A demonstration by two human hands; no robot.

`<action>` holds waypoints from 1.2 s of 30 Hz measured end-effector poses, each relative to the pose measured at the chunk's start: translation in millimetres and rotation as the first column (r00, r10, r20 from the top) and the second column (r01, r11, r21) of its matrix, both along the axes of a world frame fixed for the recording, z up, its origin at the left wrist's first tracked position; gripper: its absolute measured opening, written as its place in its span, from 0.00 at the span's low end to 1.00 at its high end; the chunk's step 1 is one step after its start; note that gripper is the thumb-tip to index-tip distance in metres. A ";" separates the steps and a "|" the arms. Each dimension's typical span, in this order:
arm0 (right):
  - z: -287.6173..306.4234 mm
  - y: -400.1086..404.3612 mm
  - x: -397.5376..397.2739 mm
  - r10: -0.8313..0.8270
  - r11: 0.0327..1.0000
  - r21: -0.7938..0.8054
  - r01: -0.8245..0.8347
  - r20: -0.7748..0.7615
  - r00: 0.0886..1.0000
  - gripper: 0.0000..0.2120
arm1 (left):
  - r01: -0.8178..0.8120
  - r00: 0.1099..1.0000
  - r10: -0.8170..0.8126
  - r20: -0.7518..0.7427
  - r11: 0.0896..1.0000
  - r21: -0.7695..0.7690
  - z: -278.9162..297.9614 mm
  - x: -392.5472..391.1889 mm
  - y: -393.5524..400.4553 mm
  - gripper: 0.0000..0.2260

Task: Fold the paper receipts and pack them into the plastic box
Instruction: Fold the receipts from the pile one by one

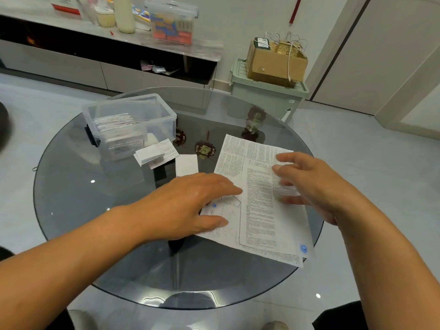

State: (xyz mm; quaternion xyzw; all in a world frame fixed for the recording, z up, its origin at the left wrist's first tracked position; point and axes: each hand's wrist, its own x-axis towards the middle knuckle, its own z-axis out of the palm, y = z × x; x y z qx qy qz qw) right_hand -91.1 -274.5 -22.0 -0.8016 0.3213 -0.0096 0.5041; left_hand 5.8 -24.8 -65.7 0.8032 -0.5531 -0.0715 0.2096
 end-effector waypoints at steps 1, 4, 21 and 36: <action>-0.6 -5.2 -0.7 -0.023 0.993 -0.119 0.023 0.000 1.000 0.21 | 0.001 1.000 -0.001 -0.003 1.000 0.004 0.6 -0.7 0.1 0.27; -0.4 -15.4 -4.0 -0.085 0.960 -0.270 0.067 -0.055 0.995 0.24 | 0.008 0.999 -0.007 -0.036 1.000 0.024 2.9 -3.6 0.9 0.28; 3.0 12.6 -2.5 0.159 0.978 0.131 -0.161 0.022 0.987 0.22 | -0.001 0.981 0.016 -0.191 0.997 0.080 3.8 -3.7 2.6 0.38; 14.3 0.3 -7.6 0.460 0.886 0.082 -0.457 -0.021 0.888 0.36 | -0.411 0.808 0.311 -0.500 0.906 -0.101 -1.0 1.8 -1.1 0.04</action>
